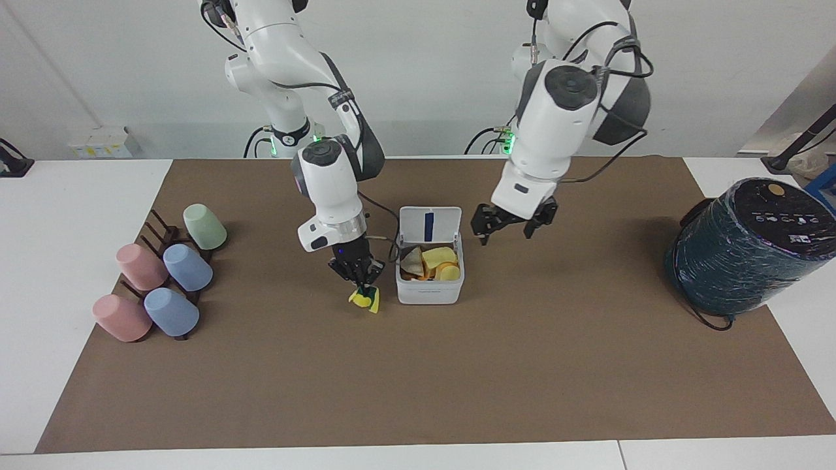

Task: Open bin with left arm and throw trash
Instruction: 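Drop the green sponge into the bin while the left gripper withdraws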

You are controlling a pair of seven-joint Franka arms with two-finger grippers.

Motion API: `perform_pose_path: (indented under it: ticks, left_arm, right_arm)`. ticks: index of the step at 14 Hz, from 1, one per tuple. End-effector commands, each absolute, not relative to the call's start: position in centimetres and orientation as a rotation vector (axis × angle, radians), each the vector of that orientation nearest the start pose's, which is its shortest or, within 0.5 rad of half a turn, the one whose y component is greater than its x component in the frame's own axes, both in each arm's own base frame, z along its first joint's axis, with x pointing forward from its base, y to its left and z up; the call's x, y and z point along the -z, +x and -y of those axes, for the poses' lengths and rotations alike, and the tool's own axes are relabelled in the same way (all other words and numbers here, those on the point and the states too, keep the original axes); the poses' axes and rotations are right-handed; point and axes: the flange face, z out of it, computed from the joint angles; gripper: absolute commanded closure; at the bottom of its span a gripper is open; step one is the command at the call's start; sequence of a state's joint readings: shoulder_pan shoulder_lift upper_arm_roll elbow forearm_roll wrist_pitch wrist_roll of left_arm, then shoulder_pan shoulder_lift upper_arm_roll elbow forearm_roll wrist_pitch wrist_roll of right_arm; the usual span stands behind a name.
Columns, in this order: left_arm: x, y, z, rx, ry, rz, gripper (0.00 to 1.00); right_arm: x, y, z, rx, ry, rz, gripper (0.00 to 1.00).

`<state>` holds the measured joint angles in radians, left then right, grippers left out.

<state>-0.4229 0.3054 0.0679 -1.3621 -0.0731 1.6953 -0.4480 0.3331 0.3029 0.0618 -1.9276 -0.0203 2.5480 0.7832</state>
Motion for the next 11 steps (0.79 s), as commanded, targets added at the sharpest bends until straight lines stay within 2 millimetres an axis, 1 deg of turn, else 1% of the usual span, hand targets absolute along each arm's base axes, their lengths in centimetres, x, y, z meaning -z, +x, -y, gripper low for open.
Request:
perform_pose_path:
  ticks: [1, 2, 3, 4, 5, 6, 7, 8, 9, 10, 11]
  left_arm:
    - [-59.6, 61.3, 13.6, 0.021, -3.195, 0.073, 0.0]
    - [-60.2, 61.3, 10.6, 0.013, -3.187, 0.054, 0.0]
    - [-60.6, 61.1, 8.2, 0.001, -3.152, 0.017, 0.0]
    - [-60.9, 60.8, 6.7, -0.018, -3.11, -0.034, 0.0]
    - [-61.0, 60.4, 5.6, -0.057, -3.08, -0.078, 0.0]
    - [-61.6, 59.8, 4.9, -0.076, -3.063, -0.105, 0.0]
    - [-62.6, 59.2, 4.7, -0.058, -3.06, -0.119, 0.0]
    - [-63.8, 58.5, 4.9, -0.025, -3.066, -0.128, 0.0]
    - [-64.2, 58.0, 5.1, -0.02, -3.069, -0.135, 0.0]
    - [-63.9, 57.7, 5.3, -0.036, -3.068, -0.14, 0.0]
    - [-63.5, 57.6, 5.8, -0.029, -3.07, -0.154, 0.0]
  right_arm:
    - [-41.8, 60.8, -26.3, 0.337, -2.831, -0.63, 1.0]
    - [-43.3, 61.1, -27.1, 0.328, -2.784, -0.65, 1.0]
    - [-44.2, 61.2, -27.9, 0.318, -2.746, -0.654, 1.0]
    - [-44.6, 60.8, -29.2, 0.313, -2.738, -0.63, 1.0]
    - [-44.7, 60.3, -30.4, 0.309, -2.735, -0.619, 1.0]
    - [-44.7, 59.9, -31.3, 0.308, -2.727, -0.624, 1.0]
    - [-44.5, 59.2, -32.4, 0.293, -2.726, -0.625, 1.0]
    - [-44.4, 58.7, -33.1, 0.28, -2.731, -0.621, 1.0]
    - [-44.5, 58.3, -33.3, 0.267, -2.737, -0.618, 1.0]
    - [-44.3, 57.6, -34.0, 0.234, -2.754, -0.606, 1.0]
    - [-44.2, 57.1, -34.5, 0.198, -2.769, -0.615, 0.83]
